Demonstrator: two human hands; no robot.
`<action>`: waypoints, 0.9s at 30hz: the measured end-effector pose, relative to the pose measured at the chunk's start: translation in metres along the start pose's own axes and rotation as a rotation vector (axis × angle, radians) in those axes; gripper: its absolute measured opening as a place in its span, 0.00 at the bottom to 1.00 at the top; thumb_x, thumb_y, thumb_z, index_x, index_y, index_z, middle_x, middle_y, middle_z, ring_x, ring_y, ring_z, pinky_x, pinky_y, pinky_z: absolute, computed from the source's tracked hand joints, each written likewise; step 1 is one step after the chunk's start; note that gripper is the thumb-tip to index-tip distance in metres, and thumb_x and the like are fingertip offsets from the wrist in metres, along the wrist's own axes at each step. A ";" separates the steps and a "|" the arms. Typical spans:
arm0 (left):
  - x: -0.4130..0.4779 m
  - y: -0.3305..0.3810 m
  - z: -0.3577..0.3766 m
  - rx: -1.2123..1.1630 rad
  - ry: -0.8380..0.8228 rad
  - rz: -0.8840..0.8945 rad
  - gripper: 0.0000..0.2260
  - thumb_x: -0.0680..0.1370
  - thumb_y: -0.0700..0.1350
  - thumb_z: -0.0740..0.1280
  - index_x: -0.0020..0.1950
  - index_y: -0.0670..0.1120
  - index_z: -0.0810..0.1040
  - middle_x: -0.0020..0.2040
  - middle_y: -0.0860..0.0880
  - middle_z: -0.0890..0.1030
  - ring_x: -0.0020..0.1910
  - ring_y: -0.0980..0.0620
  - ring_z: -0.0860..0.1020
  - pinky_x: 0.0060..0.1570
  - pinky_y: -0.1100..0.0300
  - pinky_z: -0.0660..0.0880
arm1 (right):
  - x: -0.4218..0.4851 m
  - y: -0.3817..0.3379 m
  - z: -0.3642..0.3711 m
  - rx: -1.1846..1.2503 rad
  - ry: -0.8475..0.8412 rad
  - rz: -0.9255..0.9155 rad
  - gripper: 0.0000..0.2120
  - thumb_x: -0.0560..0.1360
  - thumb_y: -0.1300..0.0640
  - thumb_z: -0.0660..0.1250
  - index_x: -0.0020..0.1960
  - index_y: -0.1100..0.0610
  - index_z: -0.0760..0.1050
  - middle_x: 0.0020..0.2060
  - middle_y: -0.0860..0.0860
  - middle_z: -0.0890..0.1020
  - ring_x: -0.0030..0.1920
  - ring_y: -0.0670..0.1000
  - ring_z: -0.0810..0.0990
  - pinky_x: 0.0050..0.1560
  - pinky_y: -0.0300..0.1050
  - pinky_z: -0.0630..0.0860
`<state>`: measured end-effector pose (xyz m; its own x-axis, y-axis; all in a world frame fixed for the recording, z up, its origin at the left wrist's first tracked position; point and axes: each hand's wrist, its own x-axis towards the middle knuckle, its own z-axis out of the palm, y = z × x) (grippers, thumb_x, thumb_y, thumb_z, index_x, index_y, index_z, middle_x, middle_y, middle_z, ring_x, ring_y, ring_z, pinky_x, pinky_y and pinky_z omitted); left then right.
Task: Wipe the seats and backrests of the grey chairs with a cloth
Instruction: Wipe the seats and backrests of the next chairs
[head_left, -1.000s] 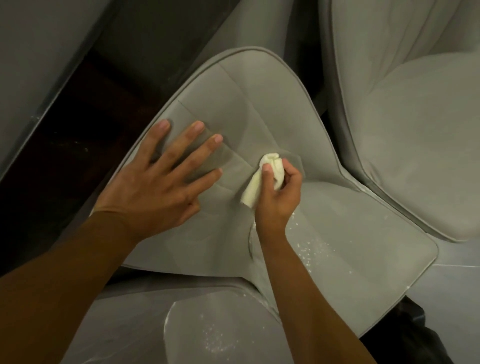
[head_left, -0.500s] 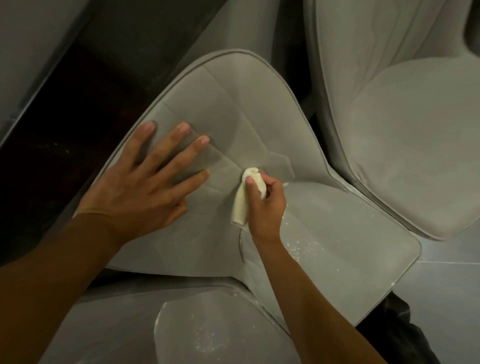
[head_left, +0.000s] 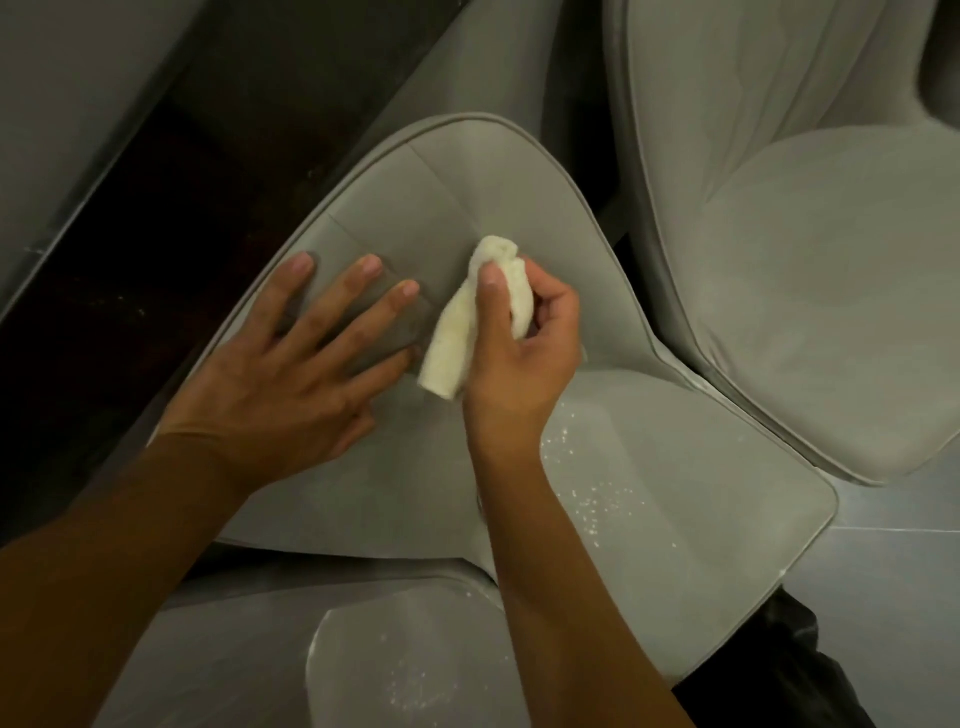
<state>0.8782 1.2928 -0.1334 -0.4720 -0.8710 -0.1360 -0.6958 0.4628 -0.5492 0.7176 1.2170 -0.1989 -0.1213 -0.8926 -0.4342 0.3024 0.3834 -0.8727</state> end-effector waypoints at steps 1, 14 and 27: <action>0.000 0.000 0.000 -0.007 -0.001 -0.002 0.26 0.79 0.55 0.61 0.76 0.48 0.72 0.82 0.37 0.56 0.80 0.32 0.53 0.77 0.32 0.45 | 0.006 0.003 0.000 -0.012 0.042 0.026 0.07 0.76 0.53 0.73 0.52 0.50 0.77 0.48 0.46 0.83 0.48 0.44 0.82 0.50 0.41 0.80; 0.001 -0.001 -0.001 -0.004 -0.023 0.001 0.27 0.79 0.56 0.60 0.77 0.49 0.71 0.82 0.37 0.55 0.80 0.32 0.51 0.77 0.33 0.43 | 0.020 0.049 -0.011 -0.189 0.266 0.222 0.06 0.78 0.52 0.68 0.51 0.51 0.72 0.42 0.41 0.77 0.42 0.39 0.77 0.49 0.40 0.77; 0.002 0.001 -0.003 -0.010 -0.017 -0.003 0.27 0.78 0.56 0.62 0.76 0.49 0.72 0.82 0.38 0.54 0.81 0.32 0.51 0.77 0.32 0.45 | 0.012 0.082 -0.016 -0.282 0.160 0.134 0.06 0.78 0.55 0.69 0.52 0.56 0.75 0.42 0.44 0.79 0.41 0.42 0.77 0.43 0.30 0.70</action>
<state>0.8750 1.2921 -0.1322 -0.4606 -0.8751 -0.1482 -0.7030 0.4616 -0.5411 0.7258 1.2414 -0.2793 -0.2516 -0.7898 -0.5594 0.0553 0.5653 -0.8230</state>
